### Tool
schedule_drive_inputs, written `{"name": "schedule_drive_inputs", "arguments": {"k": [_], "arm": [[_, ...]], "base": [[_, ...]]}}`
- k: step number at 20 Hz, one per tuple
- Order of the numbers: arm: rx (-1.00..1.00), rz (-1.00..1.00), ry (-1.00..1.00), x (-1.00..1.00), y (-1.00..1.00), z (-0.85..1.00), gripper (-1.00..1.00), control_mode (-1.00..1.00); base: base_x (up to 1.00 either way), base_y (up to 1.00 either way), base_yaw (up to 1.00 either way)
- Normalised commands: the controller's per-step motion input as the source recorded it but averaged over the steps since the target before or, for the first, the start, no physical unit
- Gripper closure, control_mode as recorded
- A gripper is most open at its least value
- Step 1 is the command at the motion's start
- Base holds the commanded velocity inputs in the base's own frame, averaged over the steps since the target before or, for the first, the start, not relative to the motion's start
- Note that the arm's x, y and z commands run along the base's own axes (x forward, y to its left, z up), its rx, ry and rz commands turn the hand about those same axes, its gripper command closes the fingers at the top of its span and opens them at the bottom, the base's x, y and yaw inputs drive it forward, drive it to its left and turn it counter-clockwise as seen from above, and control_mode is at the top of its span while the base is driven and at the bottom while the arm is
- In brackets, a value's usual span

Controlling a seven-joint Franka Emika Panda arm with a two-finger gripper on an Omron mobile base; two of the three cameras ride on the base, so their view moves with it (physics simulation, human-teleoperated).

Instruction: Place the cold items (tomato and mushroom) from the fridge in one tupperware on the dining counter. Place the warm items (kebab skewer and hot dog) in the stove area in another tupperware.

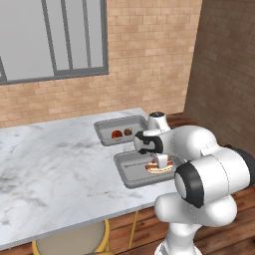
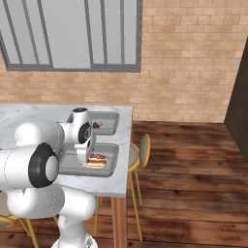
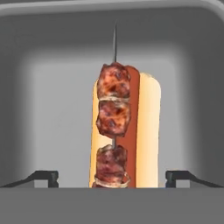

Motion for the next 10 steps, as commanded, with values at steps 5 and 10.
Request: {"name": "schedule_drive_inputs", "arguments": {"k": [5,10], "arm": [[0.0,0.0,0.02,-0.39,0.0,0.41,-1.0,-1.0],[0.0,0.0,0.01,-0.45,0.0,0.64,-1.0,-1.0]], "base": [[0.0,0.0,0.0],[0.0,0.0,0.0]]}}
